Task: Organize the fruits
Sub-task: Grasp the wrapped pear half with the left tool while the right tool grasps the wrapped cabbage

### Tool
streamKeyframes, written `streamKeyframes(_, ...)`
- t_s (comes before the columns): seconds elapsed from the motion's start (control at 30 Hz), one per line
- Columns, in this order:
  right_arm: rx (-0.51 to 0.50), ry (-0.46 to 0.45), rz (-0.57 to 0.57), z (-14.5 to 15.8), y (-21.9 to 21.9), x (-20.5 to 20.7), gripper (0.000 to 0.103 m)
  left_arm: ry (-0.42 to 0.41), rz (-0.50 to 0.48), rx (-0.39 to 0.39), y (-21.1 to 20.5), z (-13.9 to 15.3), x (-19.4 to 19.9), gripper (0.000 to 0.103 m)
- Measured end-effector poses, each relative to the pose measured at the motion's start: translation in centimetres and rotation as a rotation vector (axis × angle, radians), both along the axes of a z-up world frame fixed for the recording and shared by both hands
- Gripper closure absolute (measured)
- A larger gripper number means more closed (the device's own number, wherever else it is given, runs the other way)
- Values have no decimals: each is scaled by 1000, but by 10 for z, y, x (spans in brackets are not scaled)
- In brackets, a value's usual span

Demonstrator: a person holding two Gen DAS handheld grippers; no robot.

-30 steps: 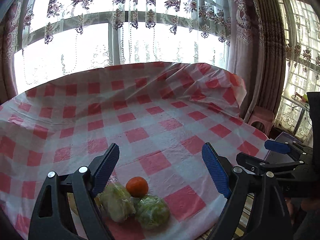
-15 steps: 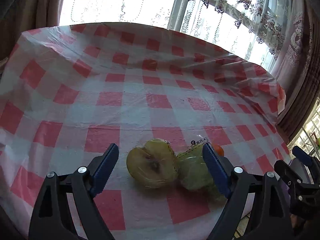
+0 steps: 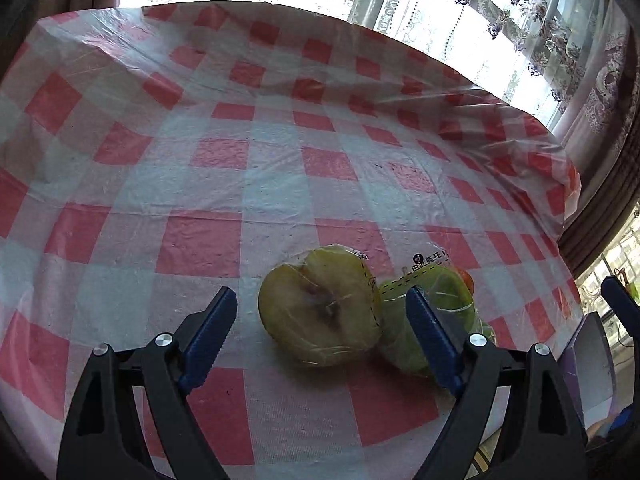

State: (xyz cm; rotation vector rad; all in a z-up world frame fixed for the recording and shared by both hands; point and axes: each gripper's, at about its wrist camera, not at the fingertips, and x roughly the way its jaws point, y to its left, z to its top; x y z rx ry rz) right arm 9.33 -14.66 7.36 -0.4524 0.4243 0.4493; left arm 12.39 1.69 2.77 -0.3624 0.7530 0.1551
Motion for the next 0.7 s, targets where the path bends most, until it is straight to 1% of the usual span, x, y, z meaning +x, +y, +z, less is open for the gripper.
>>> streamKeyframes(0.13,-52,-17,24,-5,12,-3,2,10,-1,11,-2,-2,2,22)
streamKeyframes(0.23,-67,-12,34,-8,16,-3,2,18,-7,9,-3,-4,3,23)
streamKeyframes(0.33,-79,-4,42,-11,18,-1,2,27,-12,15,-4,-5,5,28)
streamKeyframes(0.4,-84,-5,45,-12,20,-2,2,34,-14,8,-3,-7,5,36)
streamKeyframes(0.47,-91,-4,49,-13,22,-3,2,35,-22,-2,-2,-8,6,40)
streamKeyframes(0.57,-106,1,56,-16,25,-3,2,34,-23,2,-2,-8,5,42)
streamKeyframes(0.7,-117,-1,65,-17,27,-3,2,26,-15,-16,1,-7,4,43)
